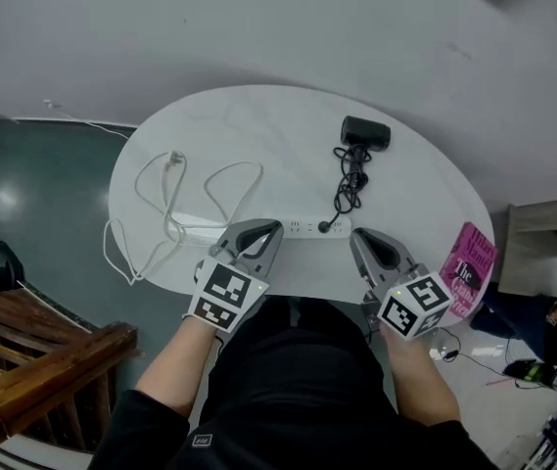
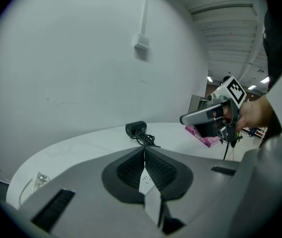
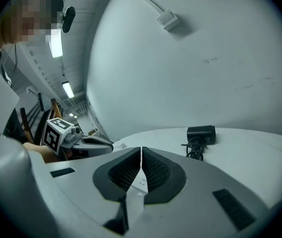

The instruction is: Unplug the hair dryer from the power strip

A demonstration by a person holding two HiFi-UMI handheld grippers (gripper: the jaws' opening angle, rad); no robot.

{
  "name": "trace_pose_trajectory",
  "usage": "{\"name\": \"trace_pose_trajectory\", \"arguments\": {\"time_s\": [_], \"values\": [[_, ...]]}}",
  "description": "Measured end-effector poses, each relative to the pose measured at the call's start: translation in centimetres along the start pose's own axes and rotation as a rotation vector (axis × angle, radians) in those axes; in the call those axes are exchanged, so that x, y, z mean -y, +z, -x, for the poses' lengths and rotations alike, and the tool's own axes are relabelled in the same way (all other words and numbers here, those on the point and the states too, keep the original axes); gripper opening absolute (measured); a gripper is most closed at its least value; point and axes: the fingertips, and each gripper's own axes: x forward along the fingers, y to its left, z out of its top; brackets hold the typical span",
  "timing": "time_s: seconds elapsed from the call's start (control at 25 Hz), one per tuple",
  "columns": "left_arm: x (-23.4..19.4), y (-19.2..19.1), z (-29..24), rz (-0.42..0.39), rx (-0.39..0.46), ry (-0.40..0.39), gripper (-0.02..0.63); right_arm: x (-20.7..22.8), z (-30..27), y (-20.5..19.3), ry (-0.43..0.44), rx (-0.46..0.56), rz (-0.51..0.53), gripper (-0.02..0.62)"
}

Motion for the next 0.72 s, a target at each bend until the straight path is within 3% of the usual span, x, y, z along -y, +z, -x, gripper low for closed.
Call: {"name": "trace_pose_trajectory", "arguments": {"time_s": [0.4, 0.52, 0.72], "values": [[0.6, -4.3, -6.2, -0.134, -0.214, -0.113, 0.017, 1.9, -1.1, -1.7, 0.042, -0.057, -0.039, 0.035], [1.2, -5.5, -7.7, -0.179, -0.279, -0.167, 0.143, 2.4, -1.0, -2.1, 0.046, -0.066, -0.052, 0.035], [1.8, -7.2, -9.8, -0.325, -0.354, -0.210, 0.163, 3.4, -1.0, -2.8, 0.036, -0.078, -0.087, 0.035]]}}
